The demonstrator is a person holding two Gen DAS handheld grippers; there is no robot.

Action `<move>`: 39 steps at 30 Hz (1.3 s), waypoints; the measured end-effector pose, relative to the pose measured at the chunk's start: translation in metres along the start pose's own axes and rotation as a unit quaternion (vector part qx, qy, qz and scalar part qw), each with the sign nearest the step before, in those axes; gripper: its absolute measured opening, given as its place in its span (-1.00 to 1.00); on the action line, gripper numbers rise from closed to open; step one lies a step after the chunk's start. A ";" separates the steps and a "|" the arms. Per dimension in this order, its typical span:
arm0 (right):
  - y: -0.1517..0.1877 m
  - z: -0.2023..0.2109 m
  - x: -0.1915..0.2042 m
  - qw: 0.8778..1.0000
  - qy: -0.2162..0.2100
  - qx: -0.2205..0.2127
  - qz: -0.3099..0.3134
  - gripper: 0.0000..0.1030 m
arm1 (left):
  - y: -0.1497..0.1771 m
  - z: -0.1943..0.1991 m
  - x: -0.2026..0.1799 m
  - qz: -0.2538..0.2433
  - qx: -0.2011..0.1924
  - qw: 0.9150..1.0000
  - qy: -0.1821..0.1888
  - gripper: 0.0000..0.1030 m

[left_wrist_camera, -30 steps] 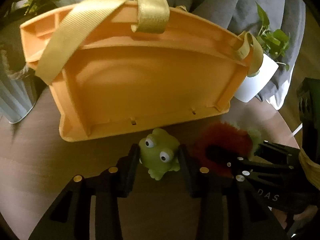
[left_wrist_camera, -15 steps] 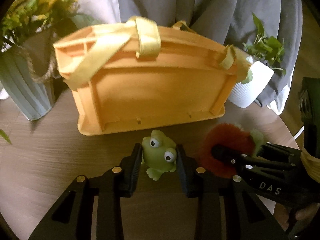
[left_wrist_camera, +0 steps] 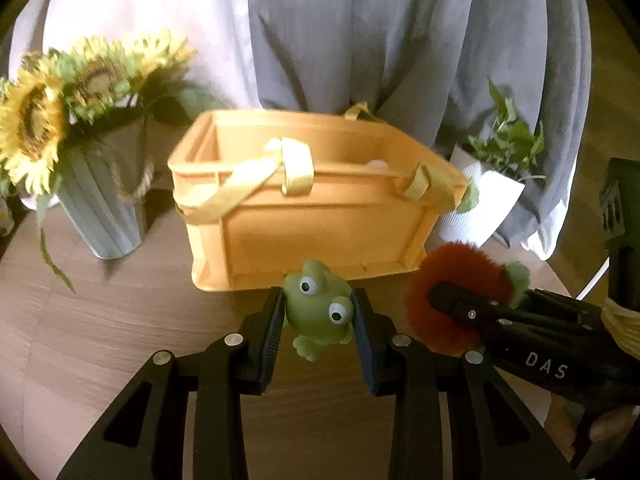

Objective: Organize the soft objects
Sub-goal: 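Carry frog and pompom over the crate and open both tools to drop them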

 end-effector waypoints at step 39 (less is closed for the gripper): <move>-0.112 0.074 0.051 0.978 -0.030 -0.202 0.050 -0.12 | -0.120 0.055 -0.003 -0.072 -0.178 0.980 -0.045 -0.41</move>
Point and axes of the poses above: each gripper's, at about its wrist camera, not at the fingertips, and z roughly against the way its jaws point, x to its left, y to its underside, the point moved 4 cm from there along -z, roughly the way its jaws point, and after that the axes turned 4 degrees about -z, right-handed, at the moved point
